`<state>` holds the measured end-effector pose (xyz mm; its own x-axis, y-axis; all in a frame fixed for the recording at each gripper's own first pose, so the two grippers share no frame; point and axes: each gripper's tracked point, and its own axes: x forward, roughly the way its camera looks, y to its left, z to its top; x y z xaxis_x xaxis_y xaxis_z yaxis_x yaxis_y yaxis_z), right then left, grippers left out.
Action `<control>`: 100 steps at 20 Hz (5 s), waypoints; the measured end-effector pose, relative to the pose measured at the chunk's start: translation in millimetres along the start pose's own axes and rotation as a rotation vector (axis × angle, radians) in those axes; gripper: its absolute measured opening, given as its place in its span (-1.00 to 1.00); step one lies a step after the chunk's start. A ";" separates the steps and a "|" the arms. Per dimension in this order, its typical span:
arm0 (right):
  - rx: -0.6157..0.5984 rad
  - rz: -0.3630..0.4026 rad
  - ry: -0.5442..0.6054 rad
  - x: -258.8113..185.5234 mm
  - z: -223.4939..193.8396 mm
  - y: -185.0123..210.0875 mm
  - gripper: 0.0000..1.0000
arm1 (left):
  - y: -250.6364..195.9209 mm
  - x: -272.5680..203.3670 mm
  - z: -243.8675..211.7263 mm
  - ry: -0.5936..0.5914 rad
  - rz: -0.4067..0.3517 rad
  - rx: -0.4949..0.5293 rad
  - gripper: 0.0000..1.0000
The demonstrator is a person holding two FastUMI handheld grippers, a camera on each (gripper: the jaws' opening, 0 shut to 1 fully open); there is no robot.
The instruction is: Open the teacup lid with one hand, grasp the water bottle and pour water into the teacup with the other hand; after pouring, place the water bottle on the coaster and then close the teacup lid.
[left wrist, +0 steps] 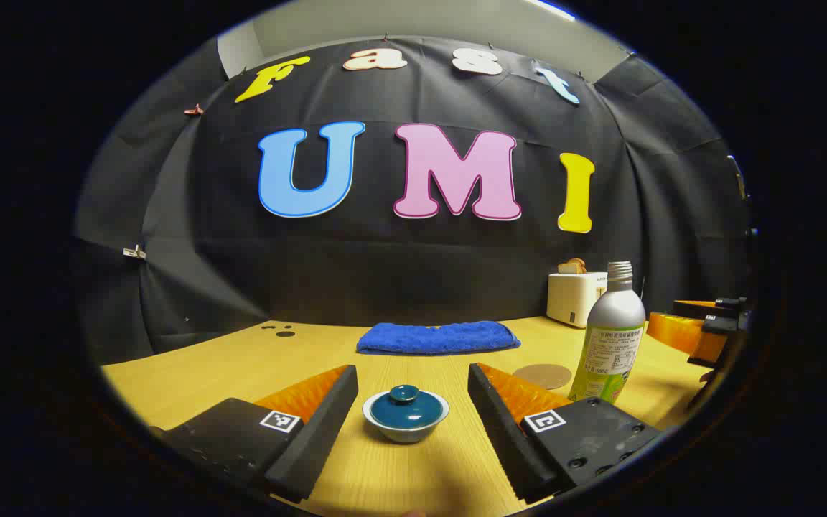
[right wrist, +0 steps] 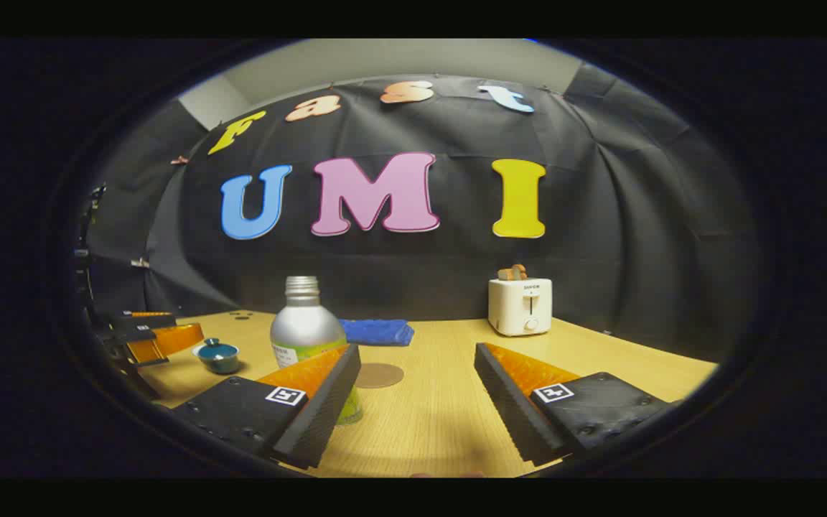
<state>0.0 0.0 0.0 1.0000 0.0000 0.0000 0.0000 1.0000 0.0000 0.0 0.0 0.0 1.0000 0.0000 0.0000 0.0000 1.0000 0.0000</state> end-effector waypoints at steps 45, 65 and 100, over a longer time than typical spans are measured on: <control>0.045 0.005 0.061 -7.4 -13.8 -0.1 0.95 | -3.3 16.5 -10.8 0.037 -0.027 0.012 0.94; 0.035 0.131 0.100 -29.9 -5.9 22.4 1.00 | 4.0 80.0 -43.5 0.251 -0.020 0.066 -0.05; -0.010 0.084 0.156 58.9 -22.0 78.1 1.00 | 80.8 3.8 16.6 0.045 0.048 -0.020 -0.41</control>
<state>58.9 78.1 -22.0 0.9844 0.0831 -0.1554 -0.0847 0.9964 -0.0033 3.8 80.8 16.6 0.9978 0.0475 -0.0457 -0.0484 0.9987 -0.0185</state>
